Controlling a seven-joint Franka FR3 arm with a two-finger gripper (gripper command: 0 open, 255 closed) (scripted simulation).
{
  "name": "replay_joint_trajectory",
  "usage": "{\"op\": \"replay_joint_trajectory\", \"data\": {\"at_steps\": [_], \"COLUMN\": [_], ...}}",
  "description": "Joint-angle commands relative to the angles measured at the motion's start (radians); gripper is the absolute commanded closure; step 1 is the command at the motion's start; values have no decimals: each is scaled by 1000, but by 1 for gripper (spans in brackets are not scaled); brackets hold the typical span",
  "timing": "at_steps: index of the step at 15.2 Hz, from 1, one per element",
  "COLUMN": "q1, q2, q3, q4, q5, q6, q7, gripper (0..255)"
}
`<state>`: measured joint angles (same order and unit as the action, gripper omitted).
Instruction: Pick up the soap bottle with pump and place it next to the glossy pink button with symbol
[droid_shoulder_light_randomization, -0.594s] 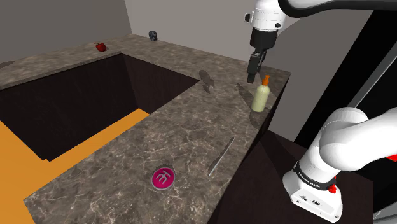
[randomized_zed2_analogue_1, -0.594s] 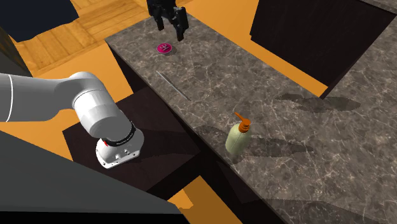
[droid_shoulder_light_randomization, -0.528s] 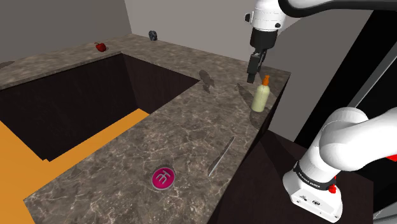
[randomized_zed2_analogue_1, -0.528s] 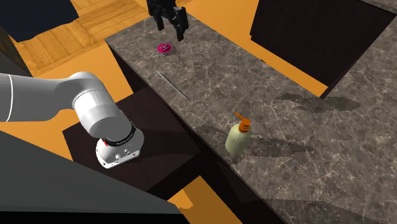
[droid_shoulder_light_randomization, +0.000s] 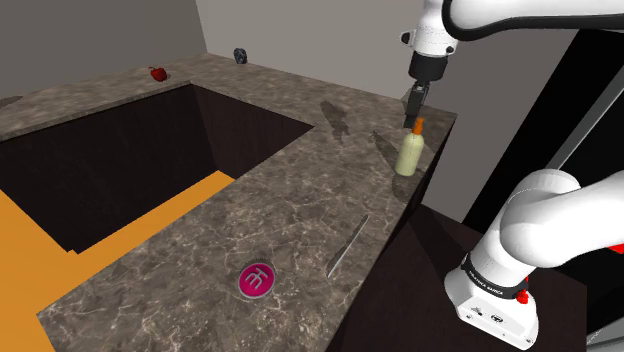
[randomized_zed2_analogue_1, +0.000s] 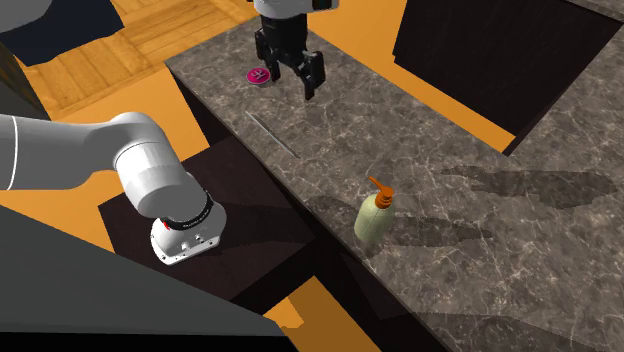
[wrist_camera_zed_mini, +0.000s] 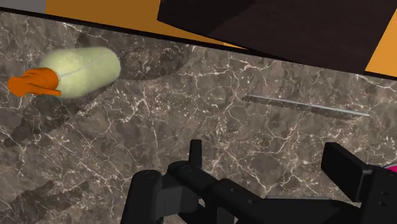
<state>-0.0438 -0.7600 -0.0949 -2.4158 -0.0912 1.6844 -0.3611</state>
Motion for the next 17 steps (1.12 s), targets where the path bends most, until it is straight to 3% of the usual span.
{"op": "replay_joint_trajectory", "data": {"at_steps": [1,10,17], "q1": [-12,-53,-42], "q2": [17,155,348], "q3": [-48,-275,-459], "q4": [-14,2,93], "q5": [-26,-111,-97], "q6": [38,188,305], "q7": [-58,-323,-548], "gripper": [0,0,0]}}
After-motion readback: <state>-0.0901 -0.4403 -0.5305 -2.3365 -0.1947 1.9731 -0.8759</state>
